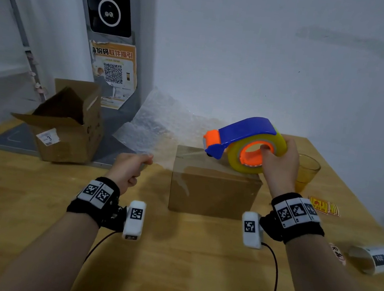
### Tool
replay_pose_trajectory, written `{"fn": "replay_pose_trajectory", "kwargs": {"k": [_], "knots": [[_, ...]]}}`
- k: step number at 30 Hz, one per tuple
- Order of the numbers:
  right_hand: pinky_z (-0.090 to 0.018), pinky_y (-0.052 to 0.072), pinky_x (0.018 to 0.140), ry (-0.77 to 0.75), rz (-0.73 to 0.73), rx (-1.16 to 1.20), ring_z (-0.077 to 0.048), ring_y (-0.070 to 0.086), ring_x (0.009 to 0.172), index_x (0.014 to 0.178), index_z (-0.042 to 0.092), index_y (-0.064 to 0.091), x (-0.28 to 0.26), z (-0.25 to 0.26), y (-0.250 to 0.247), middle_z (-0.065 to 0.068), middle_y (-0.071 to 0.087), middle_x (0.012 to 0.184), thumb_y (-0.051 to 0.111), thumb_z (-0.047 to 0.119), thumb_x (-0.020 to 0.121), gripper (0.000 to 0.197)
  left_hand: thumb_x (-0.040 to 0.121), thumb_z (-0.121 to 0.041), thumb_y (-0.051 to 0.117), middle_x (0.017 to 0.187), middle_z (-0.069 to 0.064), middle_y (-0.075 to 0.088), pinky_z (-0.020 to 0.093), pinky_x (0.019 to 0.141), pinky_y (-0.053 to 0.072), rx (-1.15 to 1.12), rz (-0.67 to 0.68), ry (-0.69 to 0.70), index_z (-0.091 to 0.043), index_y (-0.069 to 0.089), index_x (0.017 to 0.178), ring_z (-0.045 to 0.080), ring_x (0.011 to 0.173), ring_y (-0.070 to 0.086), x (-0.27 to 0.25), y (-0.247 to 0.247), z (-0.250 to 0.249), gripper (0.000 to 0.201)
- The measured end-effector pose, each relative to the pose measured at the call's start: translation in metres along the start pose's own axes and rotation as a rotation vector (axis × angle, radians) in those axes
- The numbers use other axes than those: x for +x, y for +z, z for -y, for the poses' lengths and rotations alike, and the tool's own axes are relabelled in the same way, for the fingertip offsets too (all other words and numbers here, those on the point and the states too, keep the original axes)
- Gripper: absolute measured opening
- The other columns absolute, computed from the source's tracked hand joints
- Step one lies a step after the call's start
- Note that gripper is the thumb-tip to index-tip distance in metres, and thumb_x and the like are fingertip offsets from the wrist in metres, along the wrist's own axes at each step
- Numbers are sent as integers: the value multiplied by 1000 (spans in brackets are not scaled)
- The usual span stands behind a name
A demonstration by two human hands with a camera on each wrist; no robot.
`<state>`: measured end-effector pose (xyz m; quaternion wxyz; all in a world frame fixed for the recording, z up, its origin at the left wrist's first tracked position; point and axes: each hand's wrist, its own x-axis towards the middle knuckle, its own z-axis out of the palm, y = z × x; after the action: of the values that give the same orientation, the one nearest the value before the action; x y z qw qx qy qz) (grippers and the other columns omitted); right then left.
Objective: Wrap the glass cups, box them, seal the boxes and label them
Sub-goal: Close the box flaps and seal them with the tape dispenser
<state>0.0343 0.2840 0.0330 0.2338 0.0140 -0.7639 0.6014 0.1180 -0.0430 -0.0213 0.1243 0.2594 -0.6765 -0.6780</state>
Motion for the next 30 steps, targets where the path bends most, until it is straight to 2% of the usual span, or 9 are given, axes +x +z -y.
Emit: {"fn": "replay_pose_trajectory", "kwargs": {"k": [5,10,13,17,19,24,27,28,30], "knots": [[-14,39,60,-12,5,-24,-9,58,83,122,16,60,-2,1,-1,6,62,97,65,14,96,27,96,-34,69,72,-4,33,22,39,18,24,44,-41,-11,71,94,10,48,27,0,4,14,23],[-14,39,61,-8,-3,-31,-5,58,81,124,17,58,-4,1,0,10,60,94,63,14,97,28,99,-34,67,71,-4,32,22,39,20,47,42,-39,-10,70,93,12,51,27,-6,13,19,24],[-15,40,62,-9,-1,-19,-13,60,88,127,17,57,-6,1,0,4,63,101,63,14,97,31,98,-37,66,76,0,38,25,46,23,111,31,-23,-12,73,93,15,57,32,-9,18,24,26],[-14,40,61,-13,-10,-13,-10,60,86,130,18,56,-7,0,0,2,64,106,62,14,98,34,99,-40,64,75,2,36,25,47,23,166,62,-23,-13,73,94,17,57,33,-16,35,29,29],[-12,39,61,-13,-16,-17,-6,60,83,131,18,55,-8,0,1,3,64,105,62,14,98,34,102,-38,58,74,4,41,25,46,24,205,108,-18,-13,68,88,17,53,36,-19,44,32,30],[-13,40,62,-16,-44,-25,-15,61,89,132,19,53,-10,-2,4,4,64,103,61,16,100,33,109,-48,35,79,8,59,20,41,26,442,188,14,-13,60,88,17,48,45,-25,50,24,47],[-15,42,63,-12,-45,-22,-16,62,90,133,20,53,-11,-2,4,3,65,105,60,17,101,33,109,-55,25,76,15,66,21,40,30,694,280,-41,0,64,88,19,44,45,-29,43,23,70],[-16,43,63,-10,-43,-21,-17,63,91,133,20,52,-11,-3,5,2,65,105,60,17,101,33,109,-52,26,79,19,69,21,41,32,740,308,-45,4,66,91,20,45,46,-29,40,25,72],[-16,43,63,-12,-43,-28,-18,63,91,133,20,52,-10,-3,4,2,66,106,60,18,101,33,110,-37,37,88,17,70,24,48,38,730,288,6,4,69,101,21,53,50,-24,38,22,53]]}}
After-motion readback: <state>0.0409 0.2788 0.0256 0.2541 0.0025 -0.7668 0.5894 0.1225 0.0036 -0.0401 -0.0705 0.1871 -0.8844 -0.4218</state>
